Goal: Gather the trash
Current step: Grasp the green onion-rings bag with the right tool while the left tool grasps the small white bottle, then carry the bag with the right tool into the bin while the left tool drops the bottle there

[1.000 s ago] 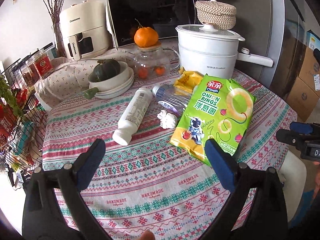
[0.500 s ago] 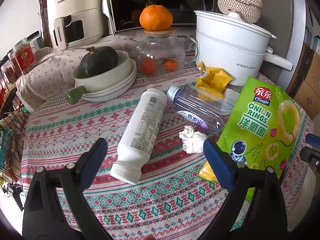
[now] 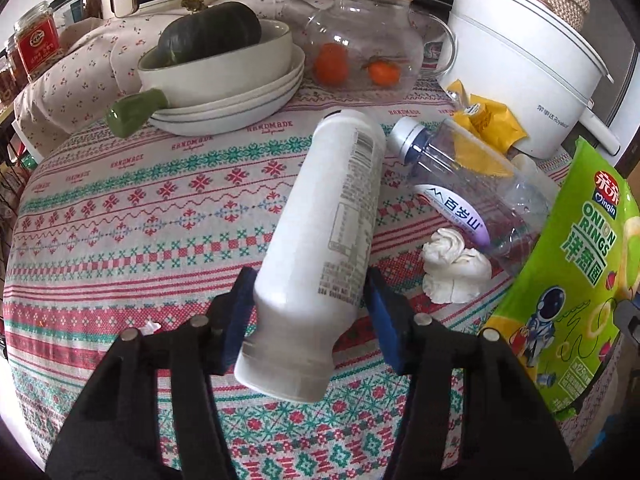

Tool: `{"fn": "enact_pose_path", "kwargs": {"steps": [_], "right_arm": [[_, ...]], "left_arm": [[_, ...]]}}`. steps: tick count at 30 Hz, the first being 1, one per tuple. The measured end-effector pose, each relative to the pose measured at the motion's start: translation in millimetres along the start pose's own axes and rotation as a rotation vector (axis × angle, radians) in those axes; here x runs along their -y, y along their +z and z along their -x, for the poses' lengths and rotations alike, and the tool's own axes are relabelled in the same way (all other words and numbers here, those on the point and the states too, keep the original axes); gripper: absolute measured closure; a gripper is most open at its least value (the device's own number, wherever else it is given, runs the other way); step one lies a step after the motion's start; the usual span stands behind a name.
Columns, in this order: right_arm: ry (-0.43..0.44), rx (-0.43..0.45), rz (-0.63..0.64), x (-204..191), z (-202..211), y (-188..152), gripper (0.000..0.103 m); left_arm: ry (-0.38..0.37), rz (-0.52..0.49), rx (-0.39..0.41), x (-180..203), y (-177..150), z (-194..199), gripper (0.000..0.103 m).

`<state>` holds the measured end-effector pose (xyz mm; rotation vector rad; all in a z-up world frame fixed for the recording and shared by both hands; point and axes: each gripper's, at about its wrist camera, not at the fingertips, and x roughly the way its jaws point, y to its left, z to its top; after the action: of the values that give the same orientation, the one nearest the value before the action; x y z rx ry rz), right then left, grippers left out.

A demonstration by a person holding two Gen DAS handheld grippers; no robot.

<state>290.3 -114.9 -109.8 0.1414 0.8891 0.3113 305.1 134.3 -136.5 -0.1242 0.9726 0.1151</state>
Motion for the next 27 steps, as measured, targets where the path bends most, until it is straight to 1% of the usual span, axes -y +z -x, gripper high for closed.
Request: {"fn": "enact_pose_path", "kwargs": {"steps": [3, 5, 6, 8, 9, 10, 11, 13, 17, 22, 27], "right_arm": [[0.022, 0.001, -0.026, -2.0, -4.1, 1.9, 0.025], [0.048, -0.008, -0.042, -3.2, -7.1, 2.9, 0.038], [0.062, -0.015, -0.049, -3.9, -8.1, 2.8, 0.042], [0.076, -0.030, -0.045, -6.9, -9.9, 3.6, 0.063], [0.078, -0.035, -0.037, -8.6, -9.6, 3.7, 0.067], [0.085, -0.035, -0.030, -10.0, -8.2, 3.7, 0.073], [0.097, -0.034, -0.024, -11.1, -6.0, 3.7, 0.082], [0.134, -0.031, -0.018, -13.7, 0.3, 5.0, 0.092], [0.159, -0.005, 0.018, -22.2, 18.8, 6.4, 0.095], [0.187, 0.026, 0.063, -29.6, 46.3, 3.3, 0.095], [0.213, 0.056, 0.106, -32.3, 76.9, -2.1, 0.096]], "left_arm": [[-0.001, 0.004, -0.006, 1.6, -2.4, 3.3, 0.049], [-0.003, -0.004, -0.008, 2.7, -6.2, 7.1, 0.049], [0.000, -0.010, -0.009, 2.8, -7.6, 9.3, 0.050], [0.001, -0.011, -0.007, 3.3, -10.9, 15.7, 0.050], [0.003, -0.006, -0.009, 2.0, -12.5, 19.8, 0.050], [0.004, 0.000, -0.010, 2.1, -13.9, 23.7, 0.050], [0.005, 0.006, -0.011, 0.9, -15.7, 28.2, 0.050], [0.008, 0.010, -0.010, 0.5, -19.5, 36.7, 0.050], [0.014, 0.004, 0.008, 2.7, -28.3, 59.4, 0.051], [-0.007, 0.001, 0.047, 6.8, -31.7, 91.3, 0.052], [-0.023, -0.011, 0.078, 18.9, -38.0, 117.4, 0.053]]}}
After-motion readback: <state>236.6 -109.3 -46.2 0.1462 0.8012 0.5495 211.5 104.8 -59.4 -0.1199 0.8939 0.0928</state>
